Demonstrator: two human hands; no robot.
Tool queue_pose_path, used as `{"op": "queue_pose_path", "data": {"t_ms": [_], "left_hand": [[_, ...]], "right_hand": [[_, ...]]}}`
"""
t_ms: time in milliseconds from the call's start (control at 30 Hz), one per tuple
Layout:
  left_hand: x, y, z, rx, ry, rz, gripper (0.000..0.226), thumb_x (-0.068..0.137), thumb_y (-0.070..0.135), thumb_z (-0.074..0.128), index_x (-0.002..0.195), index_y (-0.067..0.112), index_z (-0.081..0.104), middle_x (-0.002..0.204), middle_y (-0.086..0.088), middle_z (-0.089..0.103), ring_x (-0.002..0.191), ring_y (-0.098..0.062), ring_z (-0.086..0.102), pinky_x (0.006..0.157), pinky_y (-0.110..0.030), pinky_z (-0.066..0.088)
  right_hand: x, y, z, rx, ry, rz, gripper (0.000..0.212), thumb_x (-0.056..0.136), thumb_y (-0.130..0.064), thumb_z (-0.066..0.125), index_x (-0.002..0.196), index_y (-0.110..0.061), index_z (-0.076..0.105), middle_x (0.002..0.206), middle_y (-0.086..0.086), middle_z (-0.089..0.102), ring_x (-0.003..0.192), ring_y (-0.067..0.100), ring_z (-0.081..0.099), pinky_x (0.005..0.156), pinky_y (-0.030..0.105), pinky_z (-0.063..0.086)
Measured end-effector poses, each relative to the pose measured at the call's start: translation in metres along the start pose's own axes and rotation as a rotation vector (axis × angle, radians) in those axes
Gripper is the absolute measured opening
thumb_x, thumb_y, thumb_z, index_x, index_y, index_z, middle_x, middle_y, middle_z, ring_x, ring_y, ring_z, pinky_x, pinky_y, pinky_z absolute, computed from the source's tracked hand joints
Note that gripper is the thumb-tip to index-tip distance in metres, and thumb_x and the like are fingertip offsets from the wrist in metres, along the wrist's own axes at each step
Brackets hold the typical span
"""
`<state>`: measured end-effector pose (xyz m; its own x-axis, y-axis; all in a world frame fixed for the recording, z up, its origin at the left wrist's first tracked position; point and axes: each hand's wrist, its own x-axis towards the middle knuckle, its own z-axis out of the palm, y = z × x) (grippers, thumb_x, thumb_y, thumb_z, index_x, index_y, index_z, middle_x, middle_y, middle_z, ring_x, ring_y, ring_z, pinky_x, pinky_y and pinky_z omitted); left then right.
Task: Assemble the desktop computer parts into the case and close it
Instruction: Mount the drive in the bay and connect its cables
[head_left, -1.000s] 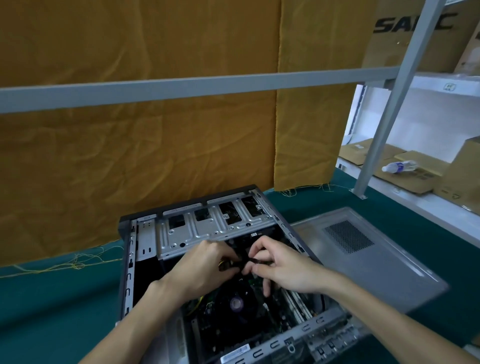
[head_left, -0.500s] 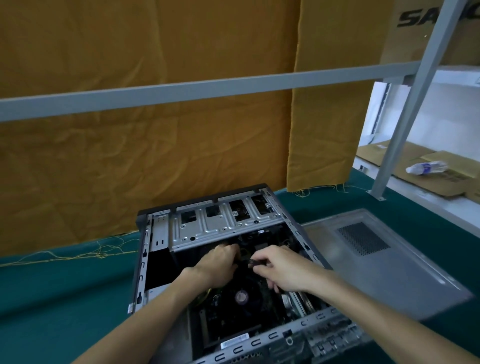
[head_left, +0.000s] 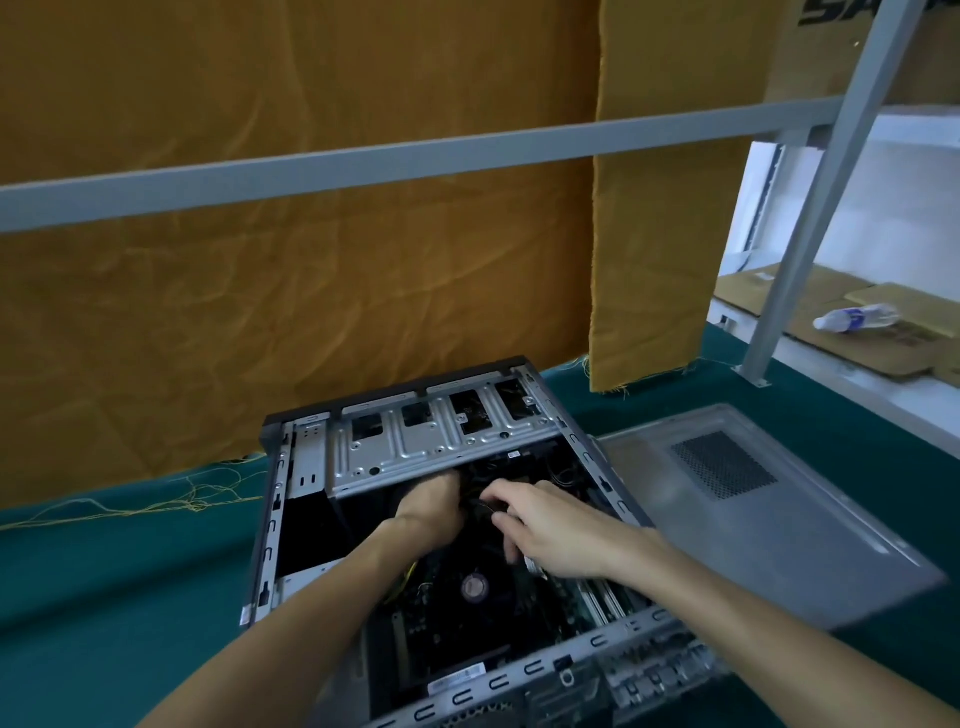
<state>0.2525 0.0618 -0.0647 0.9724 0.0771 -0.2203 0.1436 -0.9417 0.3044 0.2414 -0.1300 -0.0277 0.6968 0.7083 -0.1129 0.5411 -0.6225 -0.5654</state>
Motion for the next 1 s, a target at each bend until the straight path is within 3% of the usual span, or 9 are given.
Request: {"op": "queue_pose_path", "data": {"t_ms": [133,267,500,600,667,733,800,867,1000], "left_hand": [[0.005,-0.003,0.001,0.004,-0.052,-0.021,0.033,0.097,0.026,0.058,0.127,0.011,0.058,0.124,-0.015,0.065,0.112,-0.032,0.064,0.088,-0.037,0.051],[0.005,-0.006,0.003,0.043,-0.058,-0.028,0.035,0.098,0.026,0.057,0.128,0.011,0.057,0.127,-0.015,0.064,0.114,-0.033,0.063,0.086,-0.035,0.05],[0.008,-0.006,-0.001,0.069,-0.034,0.009,0.042,0.1,0.032,0.056,0.139,0.016,0.053,0.137,-0.014,0.059,0.122,-0.033,0.059,0.1,-0.042,0.05],[0.008,-0.003,-0.001,0.092,-0.04,0.003,0.041,0.1,0.028,0.056,0.138,0.014,0.054,0.134,-0.014,0.06,0.119,-0.033,0.061,0.098,-0.042,0.051],[0.008,-0.002,0.0,0.131,-0.053,-0.001,0.038,0.1,0.026,0.056,0.135,0.012,0.056,0.131,-0.014,0.062,0.117,-0.033,0.062,0.096,-0.041,0.053],[0.009,-0.002,0.0,0.169,-0.064,-0.008,0.036,0.102,0.027,0.056,0.134,0.011,0.057,0.13,-0.014,0.063,0.117,-0.032,0.063,0.097,-0.04,0.053],[0.011,-0.003,0.002,0.177,-0.062,-0.003,0.037,0.102,0.028,0.056,0.135,0.01,0.055,0.133,-0.014,0.061,0.119,-0.032,0.062,0.098,-0.039,0.052],[0.011,-0.003,0.001,0.164,-0.057,0.013,0.041,0.101,0.032,0.058,0.135,0.01,0.055,0.132,-0.015,0.062,0.118,-0.032,0.062,0.097,-0.039,0.052],[0.009,-0.004,-0.003,0.21,-0.08,0.047,0.042,0.099,0.034,0.059,0.133,0.01,0.056,0.13,-0.016,0.062,0.117,-0.033,0.061,0.099,-0.04,0.051]], "right_hand": [[-0.001,0.0,-0.001,-0.114,0.113,-0.059,0.035,0.11,-0.035,0.038,0.142,-0.032,0.054,0.058,-0.005,0.06,0.055,0.012,0.06,0.075,0.045,0.056],[0.006,-0.005,-0.001,-0.046,0.116,-0.06,0.036,0.11,-0.033,0.04,0.142,-0.028,0.056,0.061,-0.007,0.06,0.049,0.009,0.055,0.056,0.036,0.048],[0.014,-0.01,-0.003,-0.009,0.077,0.013,0.037,0.109,-0.032,0.042,0.144,-0.026,0.051,0.069,-0.009,0.059,0.047,0.014,0.051,0.056,0.047,0.049],[0.017,-0.006,0.0,-0.002,0.094,0.034,0.04,0.109,-0.032,0.042,0.147,-0.024,0.049,0.073,-0.008,0.06,0.046,0.012,0.052,0.05,0.035,0.043],[0.016,-0.004,0.002,0.024,0.067,0.052,0.044,0.107,-0.034,0.045,0.151,-0.025,0.044,0.099,0.004,0.07,0.069,0.012,0.068,0.062,0.034,0.053],[0.014,-0.002,0.003,0.037,0.025,0.064,0.052,0.106,-0.032,0.05,0.155,-0.026,0.037,0.127,0.007,0.064,0.1,0.015,0.07,0.084,0.036,0.057],[0.014,0.001,0.006,0.033,0.021,0.046,0.056,0.105,-0.028,0.051,0.158,-0.023,0.033,0.094,-0.016,0.054,0.077,-0.002,0.056,0.069,0.02,0.047],[0.015,0.005,0.007,0.035,0.046,0.067,0.056,0.105,-0.027,0.051,0.158,-0.021,0.034,0.076,-0.023,0.026,0.061,-0.006,0.031,0.059,0.014,0.029],[0.009,0.008,0.005,0.051,-0.007,0.08,0.056,0.105,-0.026,0.053,0.157,-0.021,0.034,0.073,-0.021,0.033,0.058,0.001,0.054,0.066,0.024,0.045]]}}
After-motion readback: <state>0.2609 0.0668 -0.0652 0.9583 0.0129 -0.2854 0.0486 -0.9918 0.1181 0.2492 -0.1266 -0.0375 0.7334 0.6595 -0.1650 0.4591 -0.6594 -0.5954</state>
